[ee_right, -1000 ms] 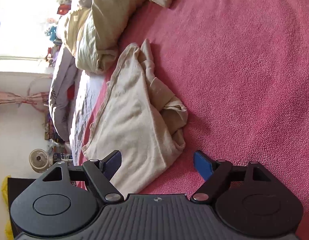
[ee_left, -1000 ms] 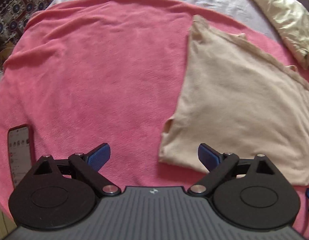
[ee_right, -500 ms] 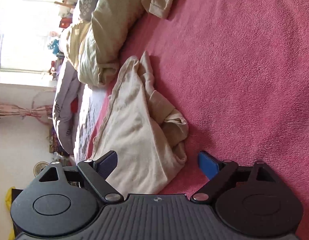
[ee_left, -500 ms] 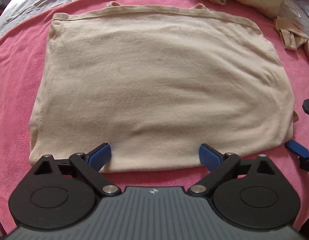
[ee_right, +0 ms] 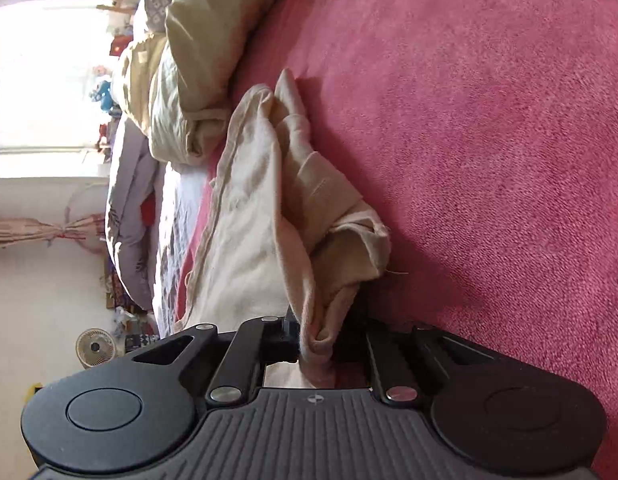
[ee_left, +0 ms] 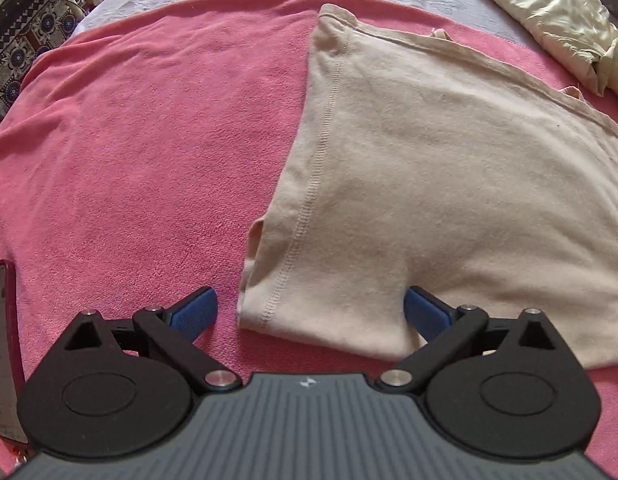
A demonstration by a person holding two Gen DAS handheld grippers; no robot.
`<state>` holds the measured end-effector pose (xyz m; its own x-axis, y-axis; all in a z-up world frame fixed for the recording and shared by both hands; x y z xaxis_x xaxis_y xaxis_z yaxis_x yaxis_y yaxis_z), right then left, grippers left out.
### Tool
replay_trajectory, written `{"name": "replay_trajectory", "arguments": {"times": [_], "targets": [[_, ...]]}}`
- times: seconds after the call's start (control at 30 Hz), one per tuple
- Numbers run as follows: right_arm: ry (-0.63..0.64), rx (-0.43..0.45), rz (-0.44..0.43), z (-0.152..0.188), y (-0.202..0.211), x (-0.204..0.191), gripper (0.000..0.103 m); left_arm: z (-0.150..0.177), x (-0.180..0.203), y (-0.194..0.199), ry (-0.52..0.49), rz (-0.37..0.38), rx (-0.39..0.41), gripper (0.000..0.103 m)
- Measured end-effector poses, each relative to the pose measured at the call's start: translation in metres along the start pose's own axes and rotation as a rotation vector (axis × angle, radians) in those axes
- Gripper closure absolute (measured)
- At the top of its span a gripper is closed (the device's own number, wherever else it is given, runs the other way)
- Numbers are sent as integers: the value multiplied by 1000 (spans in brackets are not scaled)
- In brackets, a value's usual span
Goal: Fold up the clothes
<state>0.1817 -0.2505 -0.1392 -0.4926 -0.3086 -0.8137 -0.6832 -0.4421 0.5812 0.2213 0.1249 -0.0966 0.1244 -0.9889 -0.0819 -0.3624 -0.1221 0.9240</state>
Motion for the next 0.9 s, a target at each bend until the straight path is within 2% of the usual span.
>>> {"name": "replay_trajectory", "arguments": {"times": [0.17, 0.3, 0.37, 0.47, 0.5, 0.57, 0.67, 0.73, 0.77, 0.8, 0.83, 0.9], "targets": [[-50, 9, 12, 3, 7, 12, 88, 9, -23, -1, 44, -10, -6, 0], [-6, 67, 87, -6, 11, -3, 91, 11, -37, 1, 53, -29, 4, 0], [86, 93, 108, -9, 14, -30, 92, 14, -47, 3, 76, -29, 9, 0], [385, 126, 138, -3, 8, -101, 93, 20, -68, 5, 124, -37, 11, 0], [503, 118, 142, 8, -1, -128, 93, 23, -76, 6, 149, -25, 7, 0], [719, 69, 132, 39, -28, -175, 93, 31, -99, 7, 195, -78, -5, 1], [1006, -82, 104, 118, -86, -211, 93, 43, -132, 13, 296, -40, 3, 3], [1155, -196, 102, 176, -122, -205, 93, 50, -147, 17, 347, -17, 9, 4], [1198, -260, 117, 200, -140, -193, 93, 53, -153, 19, 364, -8, 12, 4], [1222, -289, 148, 217, -152, -183, 93, 56, -158, 20, 376, -1, 14, 4], [1237, -294, 181, 229, -161, -173, 92, 59, -159, 21, 377, 0, 14, 4], [1294, -261, 179, 241, -158, -174, 88, 63, -158, 22, 365, 3, 15, 4]]}}
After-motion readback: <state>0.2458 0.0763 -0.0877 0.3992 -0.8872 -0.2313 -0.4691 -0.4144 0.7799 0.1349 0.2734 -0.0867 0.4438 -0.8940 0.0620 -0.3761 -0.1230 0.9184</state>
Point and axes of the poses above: each gripper's, at about its wrist camera, not at the fingertips, and y roughly against the way its jaws point, x to its right, z to its underside, the point moved 7 cm from there along -y, roughly the way its jaws point, and after that the axes turned 3 degrees about x, right-handed, at the moved point
